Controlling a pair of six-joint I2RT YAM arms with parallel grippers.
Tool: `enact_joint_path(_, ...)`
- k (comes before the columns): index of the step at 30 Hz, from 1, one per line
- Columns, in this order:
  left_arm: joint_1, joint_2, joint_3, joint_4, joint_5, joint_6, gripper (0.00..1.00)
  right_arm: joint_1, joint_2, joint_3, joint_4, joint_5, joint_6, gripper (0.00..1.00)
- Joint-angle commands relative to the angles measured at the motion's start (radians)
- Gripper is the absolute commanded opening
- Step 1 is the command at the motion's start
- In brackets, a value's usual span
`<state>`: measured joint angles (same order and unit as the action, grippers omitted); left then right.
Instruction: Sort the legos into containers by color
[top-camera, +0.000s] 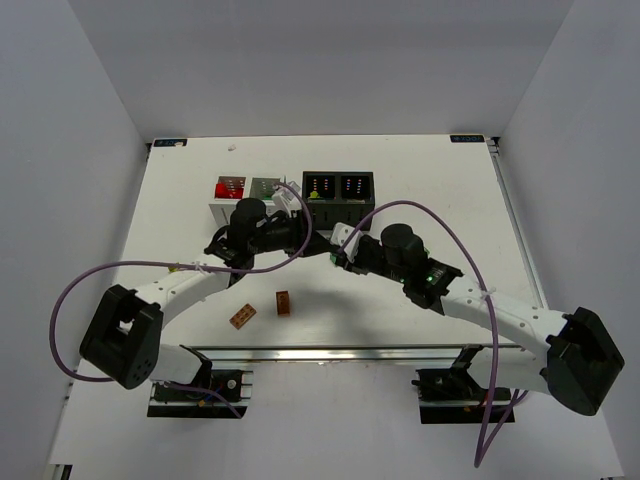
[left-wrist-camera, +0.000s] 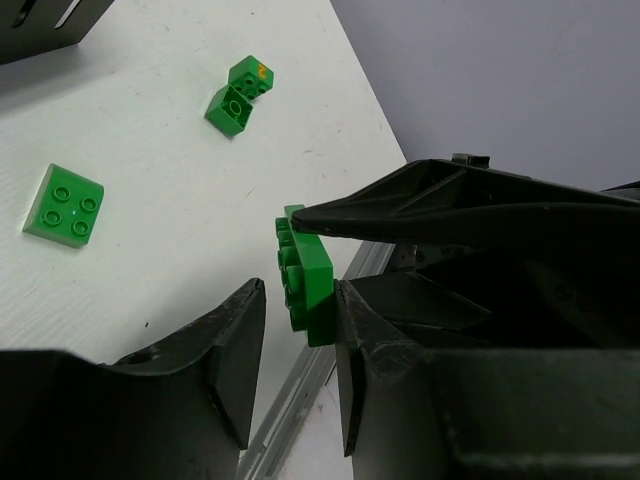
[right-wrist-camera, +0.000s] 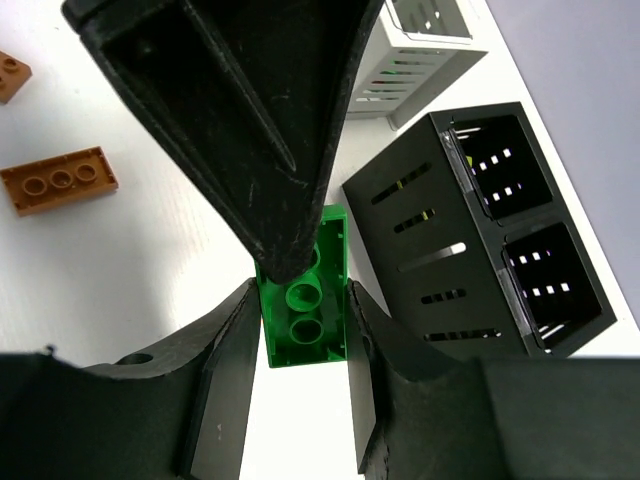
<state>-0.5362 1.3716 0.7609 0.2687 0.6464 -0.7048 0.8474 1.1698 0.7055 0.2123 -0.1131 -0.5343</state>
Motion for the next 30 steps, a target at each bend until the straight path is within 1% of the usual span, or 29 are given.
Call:
enact_joint_path(1,-0.015,0.007,0.038,-0.054,-0.016,0.045,0.43,0.01,0.005,-0.001,0.084,0.047,-0.015,0.0)
enact_joint_path(5,-0.028,0.037,0.052,-0.083,-0.017,0.057,0.38,0.016,0.028,-0.001,0.09,0.072,-0.027,0.0)
enact_joint_path(8,-0.039,0.069,0.069,-0.115,-0.002,0.074,0.28,0.018,0.036,-0.003,0.093,0.076,-0.032,0.0)
enact_joint_path(9,-0.042,0.073,0.08,-0.132,0.002,0.08,0.22,0.018,0.033,-0.004,0.093,0.076,-0.032,0.0)
enact_joint_path(10,-0.044,0.075,0.086,-0.14,0.001,0.096,0.18,0.018,0.031,-0.006,0.093,0.076,-0.032,0.0)
enact_joint_path(12,-0.044,0.069,0.094,-0.152,-0.008,0.11,0.12,0.018,0.025,-0.006,0.09,0.078,-0.038,0.0)
enact_joint_path(13,-0.044,0.063,0.094,-0.163,-0.033,0.128,0.1,0.018,0.022,-0.006,0.081,0.076,-0.042,0.04)
enact_joint_path(14,-0.044,0.044,0.092,-0.163,-0.042,0.136,0.08,0.018,0.021,-0.006,0.079,0.066,-0.047,0.1)
enact_joint_path(15,-0.044,0.035,0.091,-0.163,-0.051,0.14,0.06,0.018,0.018,-0.008,0.075,0.059,-0.052,0.12)
enact_joint_path(16,-0.044,0.027,0.089,-0.167,-0.069,0.152,0.05,0.018,0.016,-0.008,0.07,0.052,-0.056,0.14)
enact_joint_path(17,-0.044,0.021,0.09,-0.171,-0.079,0.159,0.04,0.018,0.014,-0.008,0.067,0.05,-0.058,0.2)
enact_joint_path(19,-0.042,0.003,0.089,-0.177,-0.093,0.172,0.03,0.018,0.016,-0.008,0.064,0.047,-0.062,0.27)
enact_joint_path(20,-0.042,-0.003,0.089,-0.183,-0.115,0.177,0.02,0.018,0.014,-0.008,0.064,0.049,-0.065,0.38)
enact_joint_path(22,-0.038,-0.026,0.092,-0.2,-0.142,0.192,0.01,0.016,0.013,-0.008,0.064,0.055,-0.07,0.46)
enact_joint_path(23,-0.033,-0.034,0.092,-0.204,-0.175,0.197,0.0,0.016,0.007,-0.009,0.067,0.061,-0.072,0.53)
enact_joint_path(26,0.002,-0.08,0.087,-0.221,-0.224,0.208,0.0,0.005,-0.015,-0.014,0.073,0.062,-0.076,0.63)
enact_joint_path(27,0.031,-0.092,0.089,-0.233,-0.263,0.212,0.0,-0.002,-0.021,-0.015,0.076,0.062,-0.076,0.66)
enact_joint_path(28,0.048,-0.117,0.09,-0.24,-0.284,0.229,0.0,-0.005,-0.028,-0.015,0.078,0.061,-0.076,0.67)
enact_joint_path(29,0.065,-0.127,0.091,-0.243,-0.304,0.234,0.0,-0.008,-0.041,-0.017,0.075,0.053,-0.084,0.74)
enact_joint_path(30,0.106,-0.138,0.094,-0.246,-0.348,0.235,0.0,-0.013,-0.045,-0.017,0.07,0.049,-0.088,0.77)
